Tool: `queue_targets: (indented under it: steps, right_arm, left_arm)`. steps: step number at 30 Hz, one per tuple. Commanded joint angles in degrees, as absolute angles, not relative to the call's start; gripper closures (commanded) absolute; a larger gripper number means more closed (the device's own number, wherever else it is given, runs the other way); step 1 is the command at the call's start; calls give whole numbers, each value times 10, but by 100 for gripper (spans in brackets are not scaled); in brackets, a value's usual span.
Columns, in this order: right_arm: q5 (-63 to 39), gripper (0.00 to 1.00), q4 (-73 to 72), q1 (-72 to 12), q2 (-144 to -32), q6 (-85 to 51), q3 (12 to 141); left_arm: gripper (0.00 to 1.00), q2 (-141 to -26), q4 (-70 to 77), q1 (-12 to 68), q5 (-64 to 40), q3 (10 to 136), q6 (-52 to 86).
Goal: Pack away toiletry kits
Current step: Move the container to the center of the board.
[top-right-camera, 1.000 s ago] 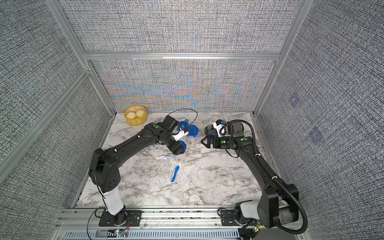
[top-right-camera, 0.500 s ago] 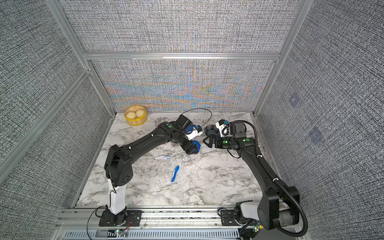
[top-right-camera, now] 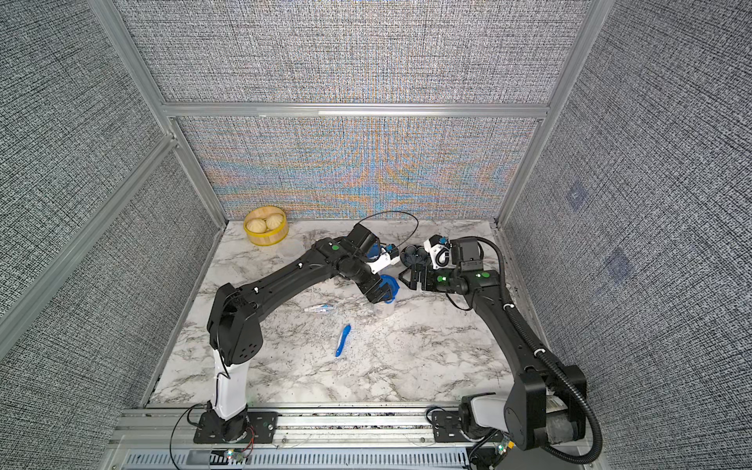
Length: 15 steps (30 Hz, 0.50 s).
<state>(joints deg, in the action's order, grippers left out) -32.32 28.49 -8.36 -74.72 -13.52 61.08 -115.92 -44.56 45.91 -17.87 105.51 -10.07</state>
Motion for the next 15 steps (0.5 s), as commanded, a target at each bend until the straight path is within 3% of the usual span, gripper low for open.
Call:
queue_targets:
  steps: [1, 7, 10, 15]
  right_arm:
    - [-317, 1, 277, -83, -748, -134, 610]
    - [-273, 1, 263, -80, -728, -131, 600]
    - [-274, 8, 245, -82, -706, -127, 597]
    - [-293, 18, 224, -140, -705, -65, 627]
  left_arm:
    - [0, -1149, -410, 460, -209, 1059, -103]
    - [0, -1081, -388, 440, -195, 1017, -80]
    - [1, -991, -306, 407, -176, 905, -39]
    - [11, -845, -91, 328, -114, 690, 76]
